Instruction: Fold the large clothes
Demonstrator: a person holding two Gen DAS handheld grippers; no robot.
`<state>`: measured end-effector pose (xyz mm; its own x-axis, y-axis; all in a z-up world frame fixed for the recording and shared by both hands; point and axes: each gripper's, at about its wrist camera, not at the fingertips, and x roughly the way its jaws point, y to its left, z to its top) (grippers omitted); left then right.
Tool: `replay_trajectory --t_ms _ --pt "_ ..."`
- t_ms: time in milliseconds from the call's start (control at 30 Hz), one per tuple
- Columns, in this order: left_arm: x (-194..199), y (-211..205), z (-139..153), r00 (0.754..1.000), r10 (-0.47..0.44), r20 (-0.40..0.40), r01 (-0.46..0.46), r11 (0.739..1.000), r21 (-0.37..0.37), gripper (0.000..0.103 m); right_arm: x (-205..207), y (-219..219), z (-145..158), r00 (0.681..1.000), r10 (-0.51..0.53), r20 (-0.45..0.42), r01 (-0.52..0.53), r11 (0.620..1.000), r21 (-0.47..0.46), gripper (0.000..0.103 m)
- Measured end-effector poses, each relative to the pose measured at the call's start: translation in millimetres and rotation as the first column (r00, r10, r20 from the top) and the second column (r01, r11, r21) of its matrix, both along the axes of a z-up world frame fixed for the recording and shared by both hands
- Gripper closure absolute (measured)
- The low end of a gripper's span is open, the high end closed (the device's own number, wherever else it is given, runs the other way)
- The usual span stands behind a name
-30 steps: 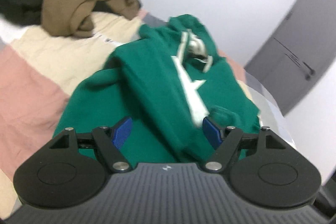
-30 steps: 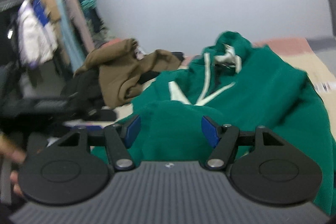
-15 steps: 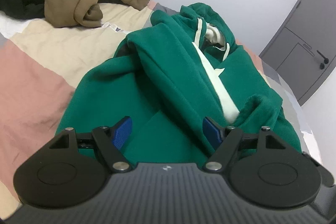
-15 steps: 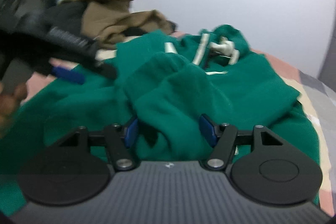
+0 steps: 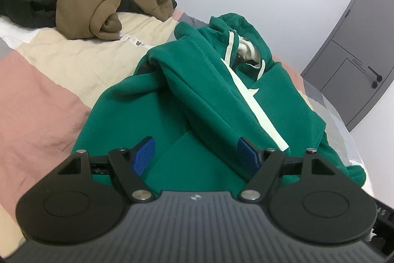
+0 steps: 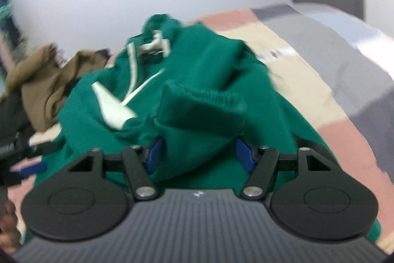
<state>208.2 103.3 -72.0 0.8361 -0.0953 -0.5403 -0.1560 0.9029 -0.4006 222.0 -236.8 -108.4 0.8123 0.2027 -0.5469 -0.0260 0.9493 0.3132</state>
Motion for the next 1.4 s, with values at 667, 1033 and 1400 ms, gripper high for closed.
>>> replay_trajectory --t_ms 667,1033,1400 --pt "67 52 -16 0.998 0.068 0.001 -0.065 0.96 -0.273 0.026 45 30 43 0.967 0.206 0.15 -0.199 0.978 -0.062 0.037" --pt "113 79 -50 0.997 0.063 0.035 -0.037 0.868 -0.494 0.084 163 150 9 0.879 0.472 -0.067 -0.477 0.873 -0.105 0.04" --pt "83 144 -49 0.969 0.217 0.12 -0.093 0.769 -0.632 0.097 190 214 40 0.823 0.568 -0.015 -0.558 0.804 -0.207 0.093"
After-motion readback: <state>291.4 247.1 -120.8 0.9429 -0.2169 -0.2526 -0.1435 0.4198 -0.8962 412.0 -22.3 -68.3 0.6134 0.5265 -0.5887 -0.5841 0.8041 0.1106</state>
